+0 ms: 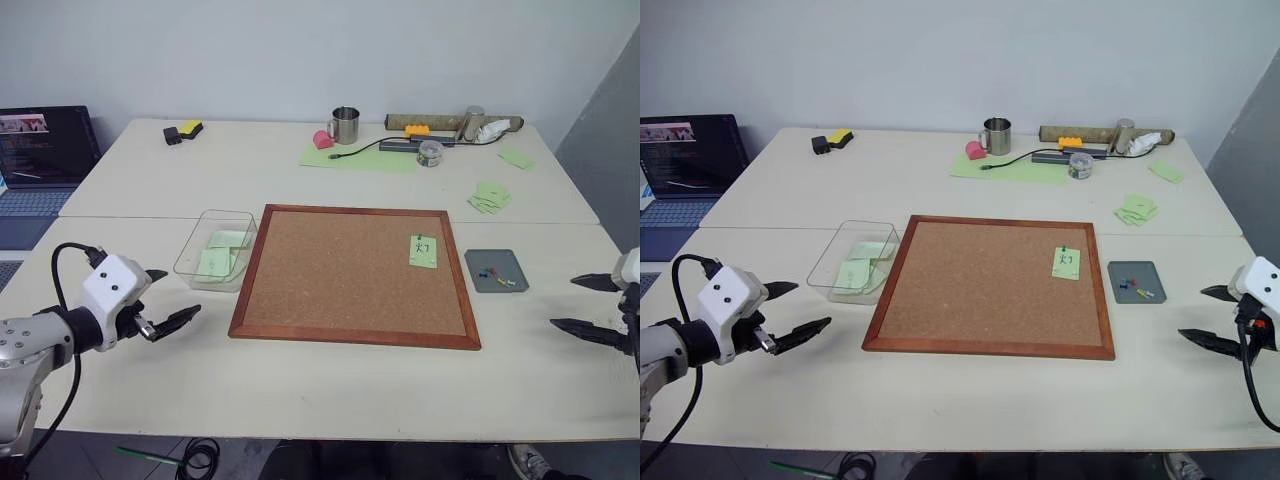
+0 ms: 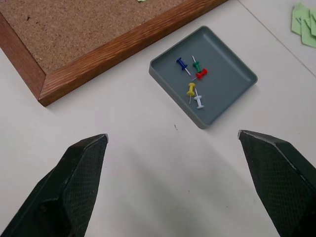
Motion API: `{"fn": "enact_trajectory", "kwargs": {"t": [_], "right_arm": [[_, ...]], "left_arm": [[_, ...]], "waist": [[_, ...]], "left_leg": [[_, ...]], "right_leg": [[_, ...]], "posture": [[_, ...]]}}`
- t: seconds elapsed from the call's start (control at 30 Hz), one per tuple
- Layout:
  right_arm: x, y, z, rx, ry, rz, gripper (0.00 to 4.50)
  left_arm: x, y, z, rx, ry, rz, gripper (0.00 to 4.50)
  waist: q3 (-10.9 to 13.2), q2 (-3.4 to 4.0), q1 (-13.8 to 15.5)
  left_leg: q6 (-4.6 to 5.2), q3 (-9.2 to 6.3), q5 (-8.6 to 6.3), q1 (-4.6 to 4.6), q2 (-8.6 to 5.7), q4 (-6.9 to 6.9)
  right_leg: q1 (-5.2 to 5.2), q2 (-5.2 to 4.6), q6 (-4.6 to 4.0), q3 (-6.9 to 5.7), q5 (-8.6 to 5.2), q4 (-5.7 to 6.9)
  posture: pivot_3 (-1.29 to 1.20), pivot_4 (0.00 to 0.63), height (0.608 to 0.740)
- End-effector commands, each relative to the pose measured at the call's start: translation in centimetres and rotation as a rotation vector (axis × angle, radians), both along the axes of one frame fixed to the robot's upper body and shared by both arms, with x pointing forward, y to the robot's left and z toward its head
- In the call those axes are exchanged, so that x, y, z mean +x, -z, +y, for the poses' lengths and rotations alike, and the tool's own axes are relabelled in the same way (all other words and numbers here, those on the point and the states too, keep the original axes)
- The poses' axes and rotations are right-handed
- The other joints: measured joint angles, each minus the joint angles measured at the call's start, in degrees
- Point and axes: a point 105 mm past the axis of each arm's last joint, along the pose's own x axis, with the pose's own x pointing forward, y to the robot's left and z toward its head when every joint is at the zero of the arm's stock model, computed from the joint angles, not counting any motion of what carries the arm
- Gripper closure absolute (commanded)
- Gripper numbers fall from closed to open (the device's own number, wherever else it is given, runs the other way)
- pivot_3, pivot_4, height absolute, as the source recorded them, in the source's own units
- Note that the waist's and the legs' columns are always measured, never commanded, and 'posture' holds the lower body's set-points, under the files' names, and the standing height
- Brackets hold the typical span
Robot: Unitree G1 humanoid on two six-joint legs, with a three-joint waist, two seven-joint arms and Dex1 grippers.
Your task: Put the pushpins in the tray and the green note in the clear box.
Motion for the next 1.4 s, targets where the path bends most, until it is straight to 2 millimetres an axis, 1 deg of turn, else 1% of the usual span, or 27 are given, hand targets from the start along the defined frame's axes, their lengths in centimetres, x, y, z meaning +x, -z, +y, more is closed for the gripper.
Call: {"fn": "enact_trajectory", "kwargs": {"t": [0.03, 0.17, 0.23, 0.4, 0.5, 0.57, 0.63, 0.67, 0.7, 0.8, 0.87, 0.93, 0.97, 1.1, 1.27, 1.3, 1.37, 1.4], "right_arm": [[0.2, -0.5, 1.0, -0.017, -0.044, -0.053, 0.02], [0.5, -1.0, 1.8, 0.016, -0.063, -0.093, 0.02], [0.6, -1.4, 2.4, 0.043, -0.081, -0.122, 0.02], [0.5, -1.8, 3.2, 0.081, -0.115, -0.119, 0.02], [0.4, -2.0, 3.9, 0.103, -0.134, -0.114, 0.02], [0.4, -2.1, 4.3, 0.110, -0.141, -0.111, 0.02], [0.5, -2.0, 5.1, 0.127, -0.169, -0.100, 0.00], [0.5, -2.1, 5.3, 0.133, -0.178, -0.097, 0.00], [0.7, -2.2, 5.7, 0.144, -0.187, -0.101, 0.00], [1.3, -2.3, 6.5, 0.155, -0.209, -0.113, 0.00], [1.5, -2.2, 7.0, 0.150, -0.231, -0.118, 0.00], [2.1, -2.1, 7.7, 0.162, -0.250, -0.136, 0.00], [2.4, -2.1, 8.3, 0.177, -0.261, -0.144, 0.00], [4.4, -1.7, 10.3, 0.225, -0.268, -0.176, 0.00], [7.1, -1.1, 11.7, 0.253, -0.225, -0.205, 0.00], [7.8, -0.9, 11.9, 0.254, -0.208, -0.208, 0.00], [9.3, -0.7, 12.4, 0.263, -0.162, -0.231, 0.00], [10.1, -0.7, 12.7, 0.278, -0.138, -0.242, 0.00]], "left_arm": [[0.3, -1.5, -0.2, -0.024, 0.000, -0.074, 0.05], [0.5, -1.6, -1.7, -0.022, 0.050, -0.068, 0.05], [0.8, -2.1, -2.4, -0.028, 0.077, -0.081, 0.05], [1.3, -3.3, -3.9, -0.051, 0.126, -0.106, 0.05], [1.6, -4.5, -5.9, -0.092, 0.194, -0.133, 0.05], [1.4, -4.7, -7.2, -0.103, 0.250, -0.121, 0.05], [1.4, -4.6, -9.4, -0.121, 0.331, -0.104, 0.40], [1.4, -4.6, -10.0, -0.125, 0.353, -0.101, 0.50], [1.6, -4.3, -10.7, -0.128, 0.377, -0.096, 0.77], [2.1, -3.4, -12.3, -0.147, 0.414, -0.080, 1.10], [2.4, -2.9, -13.0, -0.175, 0.423, -0.072, 1.43], [2.7, -2.0, -14.1, -0.207, 0.448, -0.053, 1.63], [2.8, -1.5, -14.8, -0.230, 0.463, -0.043, 1.84], [3.8, 0.1, -17.7, -0.272, 0.512, -0.050, 2.25], [5.4, 1.0, -19.8, -0.282, 0.535, -0.085, 3.25], [5.9, 1.2, -20.3, -0.289, 0.531, -0.094, 3.41], [6.5, 1.7, -21.1, -0.297, 0.530, -0.103, 3.87], [6.8, 2.0, -21.4, -0.299, 0.527, -0.107, 3.98]], "waist": [[0.0, -0.01, 0.0], [0.0, 0.00, 0.0], [0.0, -0.01, 0.0], [0.0, 0.00, 0.0], [0.0, -0.01, 0.0], [0.0, -0.01, 0.0], [0.0, -0.01, 0.0], [0.0, -0.01, 0.0], [0.0, -0.01, 0.0], [0.0, -0.01, 0.0], [0.0, -0.01, -0.1], [0.0, -0.02, -0.1], [0.0, -0.03, -0.1], [0.0, -0.05, -0.1], [0.0, -0.06, -0.1], [0.0, -0.06, -0.1], [0.0, -0.06, -0.1], [0.0, -0.07, -0.1]], "left_leg": [[0.00, 0.00, 0.00, 0.00, 0.00, 0.00], [0.00, 0.00, 0.00, 0.00, 0.00, 0.01], [0.00, 0.00, 0.00, 0.00, 0.00, 0.01], [-0.01, -0.01, 0.01, 0.00, 0.00, 0.02], [-0.02, 0.00, 0.01, 0.00, 0.00, 0.03], [-0.02, 0.00, 0.01, 0.00, 0.00, 0.04], [-0.02, 0.00, 0.01, 0.00, 0.00, 0.05], [-0.03, 0.00, 0.02, 0.00, -0.01, 0.06], [-0.03, 0.01, 0.02, 0.01, -0.01, 0.07], [-0.04, 0.00, 0.02, 0.02, -0.01, 0.07], [-0.04, 0.01, 0.03, 0.00, -0.01, 0.07], [-0.04, 0.01, 0.03, 0.01, -0.01, 0.08], [-0.05, 0.01, 0.03, 0.02, -0.01, 0.09], [-0.19, 0.01, 0.11, 0.00, -0.01, 0.15], [-0.25, 0.00, 0.15, -0.04, -0.02, 0.25], [-0.25, 0.01, 0.15, -0.04, -0.03, 0.27], [-0.26, 0.01, 0.15, -0.04, -0.03, 0.28], [-0.26, 0.01, 0.15, -0.04, -0.03, 0.30]], "right_leg": [[0.00, 0.00, 0.00, 0.00, 0.00, 0.00], [0.00, 0.00, 0.00, 0.00, 0.00, 0.00], [0.01, 0.00, 0.00, 0.00, 0.00, 0.01], [0.00, 0.00, 0.00, -0.01, 0.00, 0.03], [0.01, 0.00, 0.00, -0.01, 0.00, 0.04], [0.01, 0.00, 0.00, -0.01, 0.00, 0.05], [0.01, 0.00, 0.00, -0.01, 0.00, 0.05], [0.02, 0.00, 0.00, 0.00, 0.00, 0.06], [0.02, 0.00, 0.00, 0.00, 0.00, 0.07], [0.02, 0.02, 0.00, -0.01, 0.00, 0.10], [0.01, 0.02, 0.00, 0.00, 0.00, 0.09], [0.01, 0.04, 0.00, -0.01, 0.00, 0.10], [0.02, 0.04, 0.00, 0.00, 0.00, 0.11], [0.02, 0.05, 0.01, 0.00, 0.01, 0.13], [0.01, 0.05, 0.01, -0.01, 0.01, 0.16], [0.00, 0.05, 0.01, -0.01, 0.01, 0.17], [-0.01, 0.05, 0.01, 0.00, 0.01, 0.17], [0.00, 0.05, 0.01, 0.00, 0.01, 0.17]], "posture": [[0.00, 0.150, 0.740], [0.00, 0.150, 0.740], [0.00, 0.150, 0.740], [0.00, 0.150, 0.740], [0.00, 0.150, 0.740], [0.00, 0.150, 0.740], [0.00, 0.150, 0.740], [0.00, 0.150, 0.740], [0.00, 0.150, 0.740], [0.00, 0.150, 0.740], [0.00, 0.150, 0.740], [0.00, 0.150, 0.740], [0.00, 0.150, 0.740], [0.00, 0.150, 0.740], [0.00, 0.150, 0.740], [0.00, 0.150, 0.740], [0.00, 0.150, 0.740], [0.00, 0.150, 0.740]]}}
